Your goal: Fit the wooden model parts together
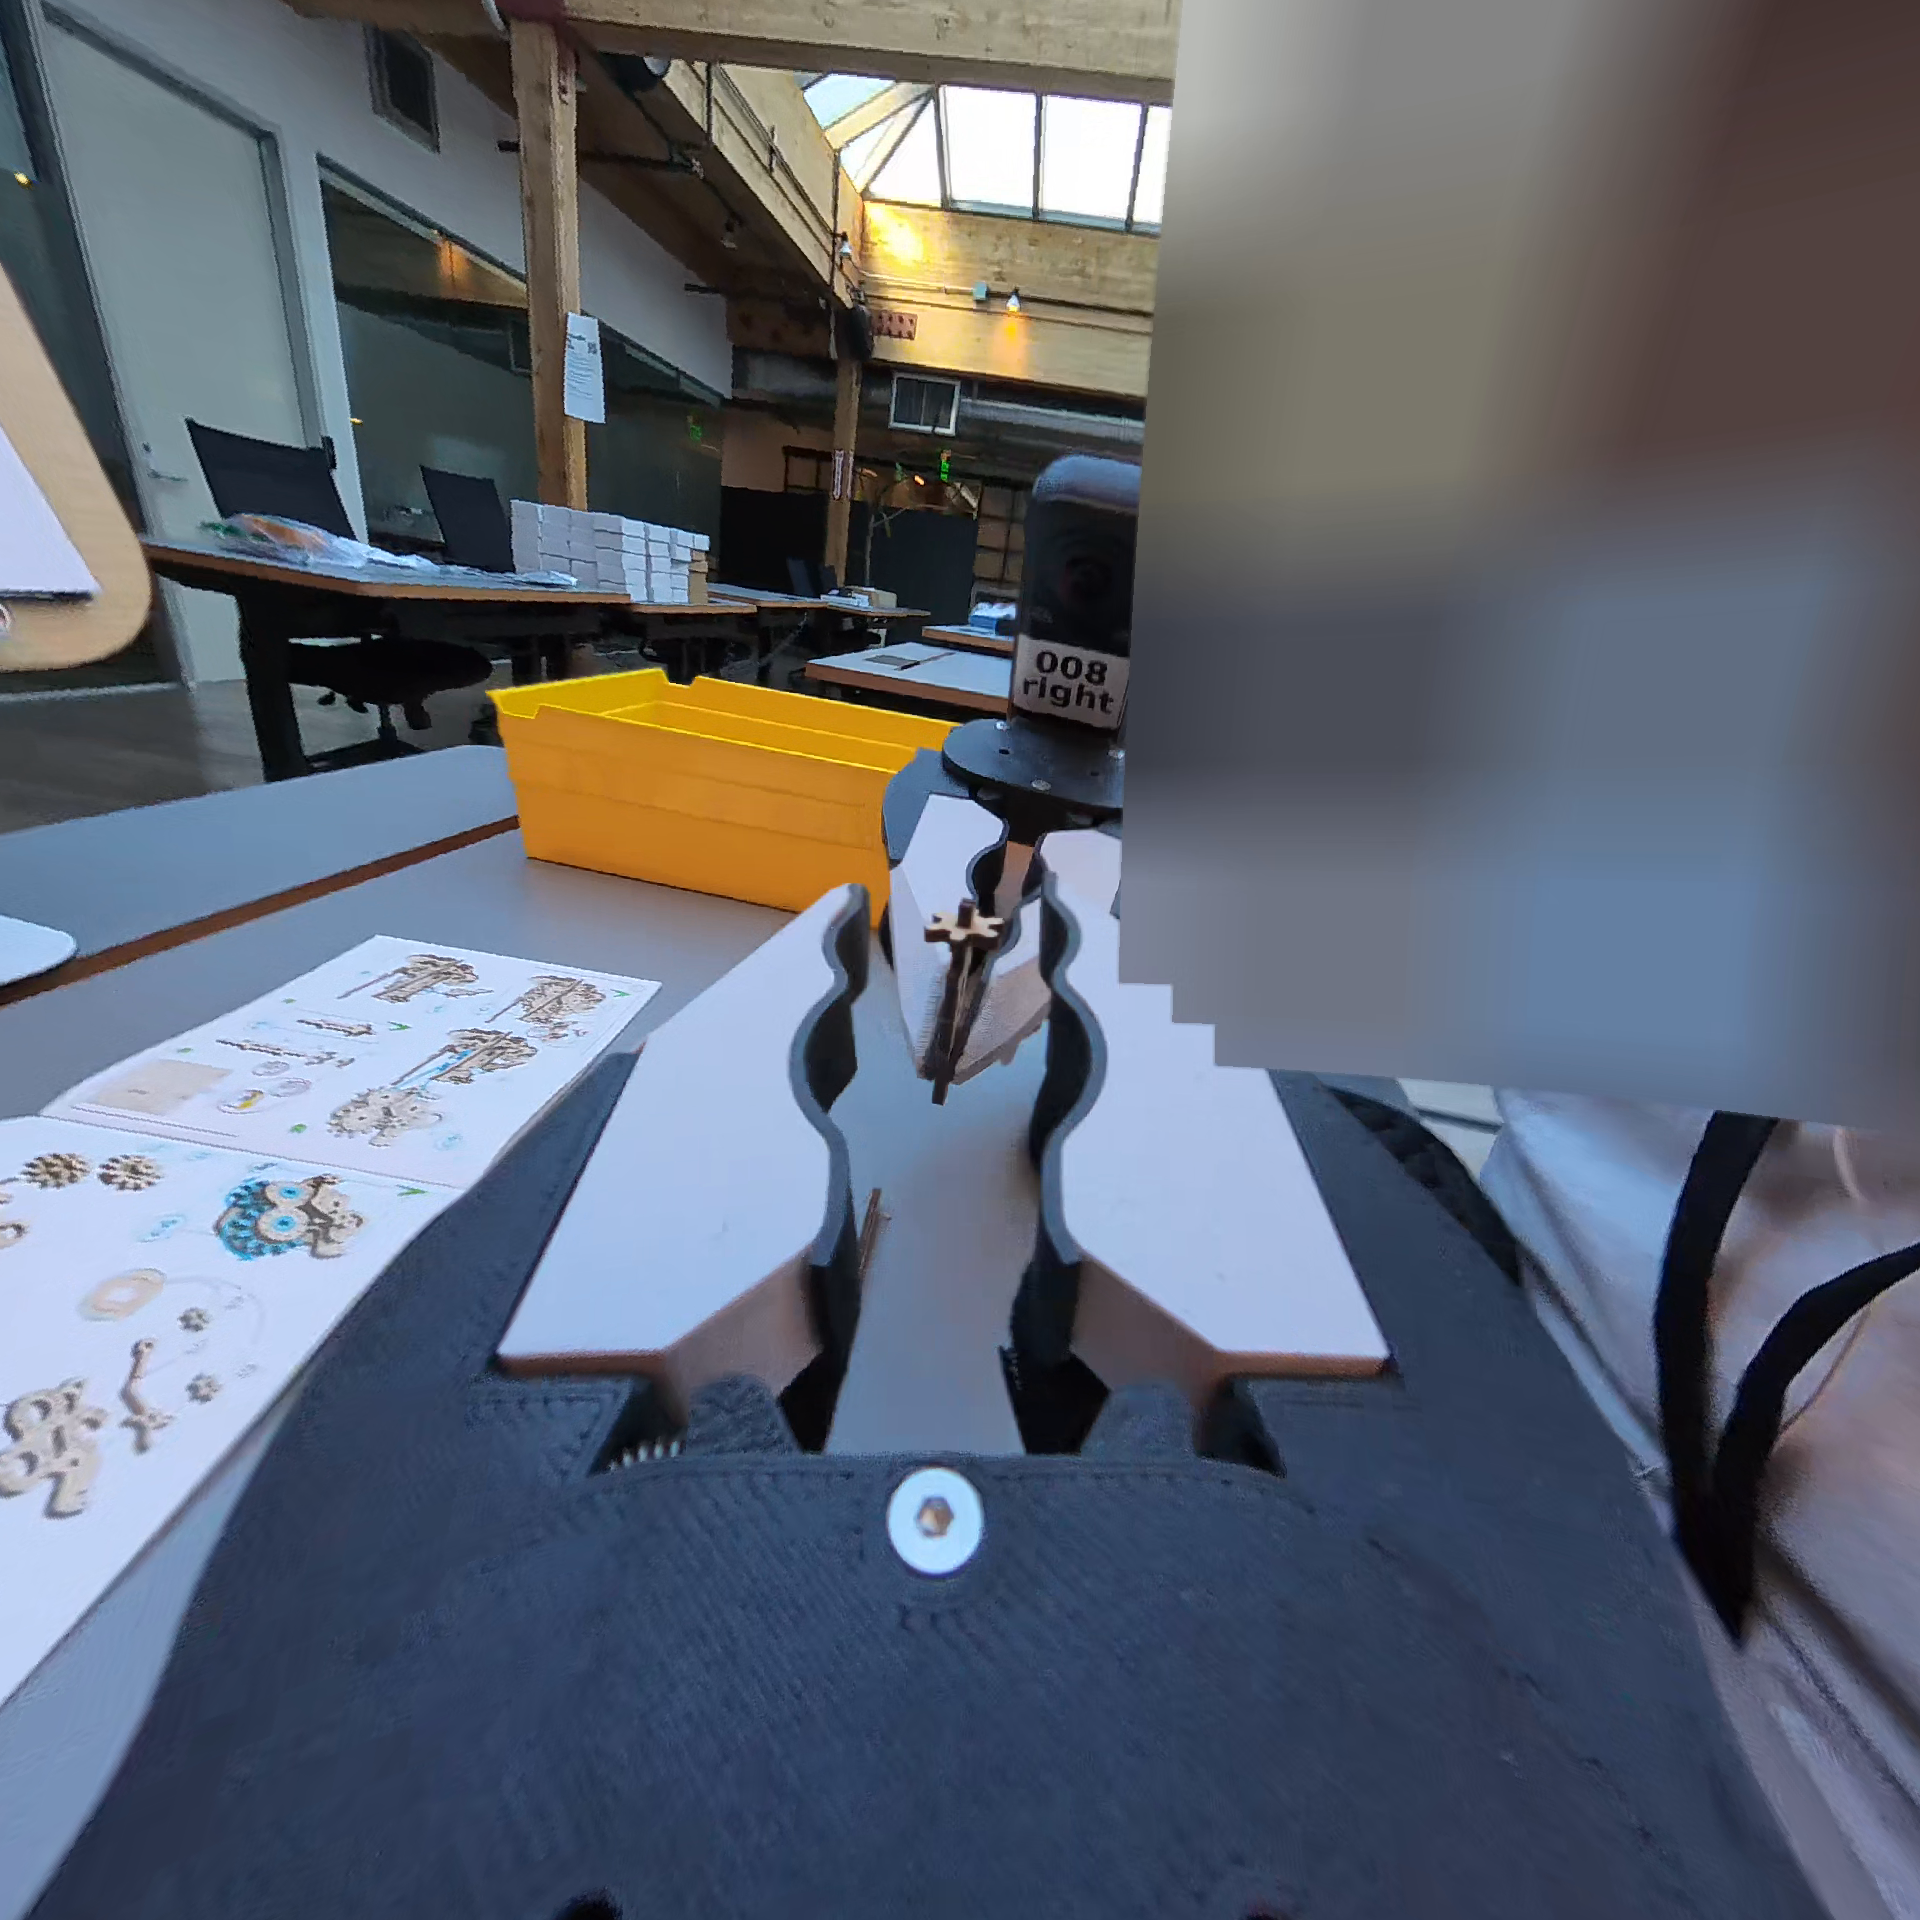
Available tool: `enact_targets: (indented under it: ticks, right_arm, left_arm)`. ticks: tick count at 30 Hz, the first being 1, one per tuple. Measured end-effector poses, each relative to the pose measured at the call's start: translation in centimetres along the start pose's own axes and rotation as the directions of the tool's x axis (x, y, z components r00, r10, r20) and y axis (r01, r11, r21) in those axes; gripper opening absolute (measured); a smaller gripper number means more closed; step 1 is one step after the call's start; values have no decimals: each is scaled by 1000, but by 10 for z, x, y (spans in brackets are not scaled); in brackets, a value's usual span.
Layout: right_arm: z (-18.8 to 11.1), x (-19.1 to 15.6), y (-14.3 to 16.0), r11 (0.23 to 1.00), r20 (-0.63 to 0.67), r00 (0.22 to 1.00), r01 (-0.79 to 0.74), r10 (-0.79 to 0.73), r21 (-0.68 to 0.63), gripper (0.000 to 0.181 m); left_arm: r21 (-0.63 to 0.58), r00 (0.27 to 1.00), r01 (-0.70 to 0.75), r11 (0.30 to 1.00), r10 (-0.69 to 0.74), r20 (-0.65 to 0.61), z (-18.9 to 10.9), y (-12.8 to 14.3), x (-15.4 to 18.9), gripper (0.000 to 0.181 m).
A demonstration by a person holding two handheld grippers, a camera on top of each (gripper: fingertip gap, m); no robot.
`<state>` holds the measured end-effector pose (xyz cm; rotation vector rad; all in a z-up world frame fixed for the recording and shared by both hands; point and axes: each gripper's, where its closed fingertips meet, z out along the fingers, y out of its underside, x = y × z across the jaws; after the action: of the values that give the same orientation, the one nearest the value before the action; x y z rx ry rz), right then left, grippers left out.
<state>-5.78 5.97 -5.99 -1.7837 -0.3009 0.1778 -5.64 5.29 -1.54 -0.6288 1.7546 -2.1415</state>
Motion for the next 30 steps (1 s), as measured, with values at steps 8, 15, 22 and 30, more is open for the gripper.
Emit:
enact_targets:
  ticks: [8, 15, 22, 30]
  right_arm:
    - [0, 4, 4, 999, -31, 998, 48, -49, -11, 0]
    - [2, 4, 7, 999, -2, 999, -34, 34, -13, 0]
    - [1, 0, 3, 960, 140, 951, -281, 277, 12, 1]
    - [2, -8, 5, 849, 309, 805, -527, 507, -20, 0]
  left_arm:
    - [-29, 998, 60, 998, -60, 4, -5, 1, -9, 20]
    - [-69, 997, 77, 995, -77, 8, 1, 13, -7, 6]
    - [-8, 983, 176, 984, -175, 49, -5, 7, -22, 12]
    - [-33, 993, 109, 993, -107, 57, -4, 10, -20, 20]
